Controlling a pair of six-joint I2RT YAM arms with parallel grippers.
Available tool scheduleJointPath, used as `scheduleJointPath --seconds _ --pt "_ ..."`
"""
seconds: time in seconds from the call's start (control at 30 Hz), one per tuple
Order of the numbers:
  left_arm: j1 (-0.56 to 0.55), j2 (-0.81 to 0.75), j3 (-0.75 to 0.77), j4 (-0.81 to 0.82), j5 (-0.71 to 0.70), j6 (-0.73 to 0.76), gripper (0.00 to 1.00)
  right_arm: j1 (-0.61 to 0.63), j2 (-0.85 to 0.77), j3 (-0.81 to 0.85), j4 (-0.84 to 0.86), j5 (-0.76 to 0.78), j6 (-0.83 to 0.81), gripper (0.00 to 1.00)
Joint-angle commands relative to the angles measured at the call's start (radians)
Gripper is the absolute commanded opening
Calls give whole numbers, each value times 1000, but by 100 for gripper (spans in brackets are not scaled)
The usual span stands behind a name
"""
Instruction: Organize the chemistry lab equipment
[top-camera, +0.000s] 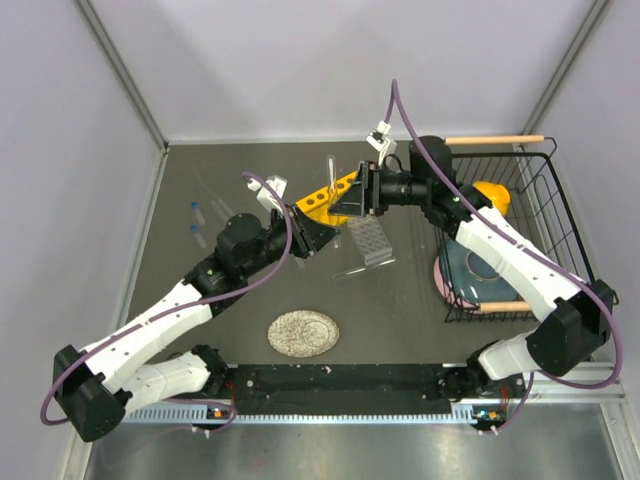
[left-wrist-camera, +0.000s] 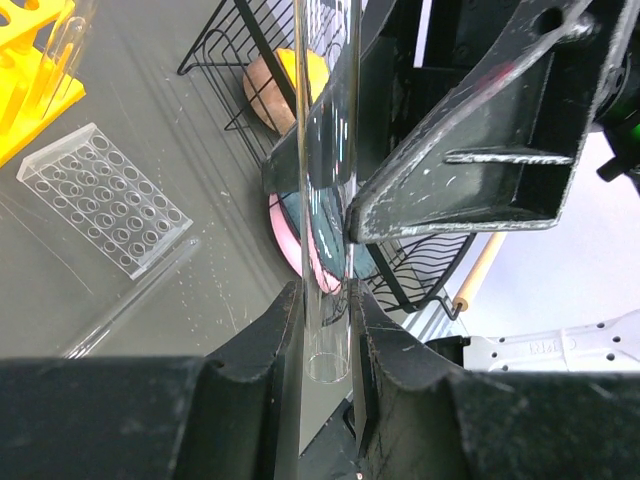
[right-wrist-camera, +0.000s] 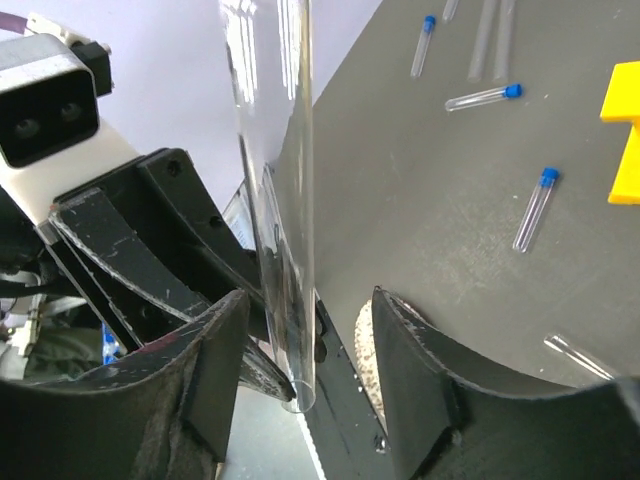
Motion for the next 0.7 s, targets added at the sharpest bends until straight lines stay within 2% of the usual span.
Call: scheduleJointPath --seconds 0.0,0.27,0.4,0.5,0.53,0.63,0.67 --pt "-17 0 18 73 -36 -17 5 11 -18 -39 105 -55 77 50" --pt "-40 24 33 75 -34 -29 5 10 -27 -50 114 -70 54 29" --pt "-45 24 39 73 -24 -35 8 11 -33 -53 104 -64 13 22" --pt "-45 15 39 55 -16 -40 27 13 -47 -58 85 -55 -30 20" --pt "-46 6 41 47 -16 -40 38 13 -51 -56 71 -52 -42 20" --pt "-45 -22 30 32 -5 -31 57 11 -70 -58 50 -41 -94 19" --pt "-43 -31 21 38 1 -19 69 11 -74 -61 36 -38 -110 18"
